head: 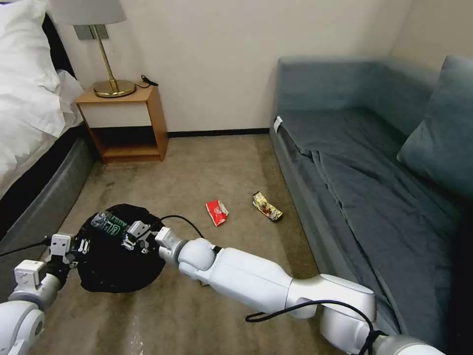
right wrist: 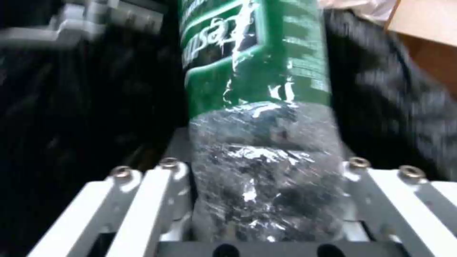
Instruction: Pick up the trash bin, then pick up the garbage on the floor and place it into the trash bin.
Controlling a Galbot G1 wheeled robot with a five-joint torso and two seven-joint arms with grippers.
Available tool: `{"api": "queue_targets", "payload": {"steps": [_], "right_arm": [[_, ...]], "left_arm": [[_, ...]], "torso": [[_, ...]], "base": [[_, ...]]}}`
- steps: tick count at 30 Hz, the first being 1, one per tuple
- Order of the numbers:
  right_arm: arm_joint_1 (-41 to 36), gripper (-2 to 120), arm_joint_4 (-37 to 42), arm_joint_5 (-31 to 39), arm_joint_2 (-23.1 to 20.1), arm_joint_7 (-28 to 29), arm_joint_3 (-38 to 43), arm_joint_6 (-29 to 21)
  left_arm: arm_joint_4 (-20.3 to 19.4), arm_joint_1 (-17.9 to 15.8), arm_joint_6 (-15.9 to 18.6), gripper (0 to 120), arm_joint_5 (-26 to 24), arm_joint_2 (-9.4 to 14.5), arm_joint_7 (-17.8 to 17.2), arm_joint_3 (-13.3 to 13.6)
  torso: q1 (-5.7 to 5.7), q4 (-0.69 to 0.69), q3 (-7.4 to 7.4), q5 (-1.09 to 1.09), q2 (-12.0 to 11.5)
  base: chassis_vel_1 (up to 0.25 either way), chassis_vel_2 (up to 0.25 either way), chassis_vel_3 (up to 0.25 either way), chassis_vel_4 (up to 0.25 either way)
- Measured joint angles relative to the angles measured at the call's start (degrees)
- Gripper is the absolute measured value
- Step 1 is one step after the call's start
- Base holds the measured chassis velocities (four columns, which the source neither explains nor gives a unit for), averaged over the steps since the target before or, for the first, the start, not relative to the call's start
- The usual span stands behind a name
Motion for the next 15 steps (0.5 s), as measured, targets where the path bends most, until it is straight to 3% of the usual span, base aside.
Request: {"api": "queue_targets", "payload": {"steps": [2, 8, 11, 15], "right_arm": [[-0.56, 57, 2.59, 0.02, -1.74, 0.2, -0.58, -0.98], [-1.03, 76, 6.55, 0.23, -3.68, 1.49, -1.36, -2.45], [-0.63, 91, 8.71, 0.78, -4.39, 2.48, -1.81, -3.4], [0.07, 98, 9.77, 1.01, -4.69, 3.03, -2.01, -3.75]], "left_arm": [[0.23, 0.33, -0.34, 7, 0.0, 0.0, 0.1, -0.59], [0.78, 0.29, -0.6, 7, 0.07, -0.15, 0.27, -0.79], [0.98, -0.05, -0.69, 7, 0.23, -0.24, 0.28, -0.56], [1.07, -0.26, -0.72, 7, 0.26, -0.24, 0.27, -0.52]], "torso": [[0.0, -0.02, 0.0, 0.0, 0.0], [0.0, -0.01, 0.0, 0.0, 0.0], [0.0, -0.01, 0.0, 0.0, 0.0], [0.0, -0.01, 0.0, 0.01, 0.0]], "base": [[0.0, 0.0, 0.0, 0.0], [0.0, 0.0, 0.0, 0.0], [0.0, 0.0, 0.0, 0.0], [0.0, 0.0, 0.0, 0.0]]}}
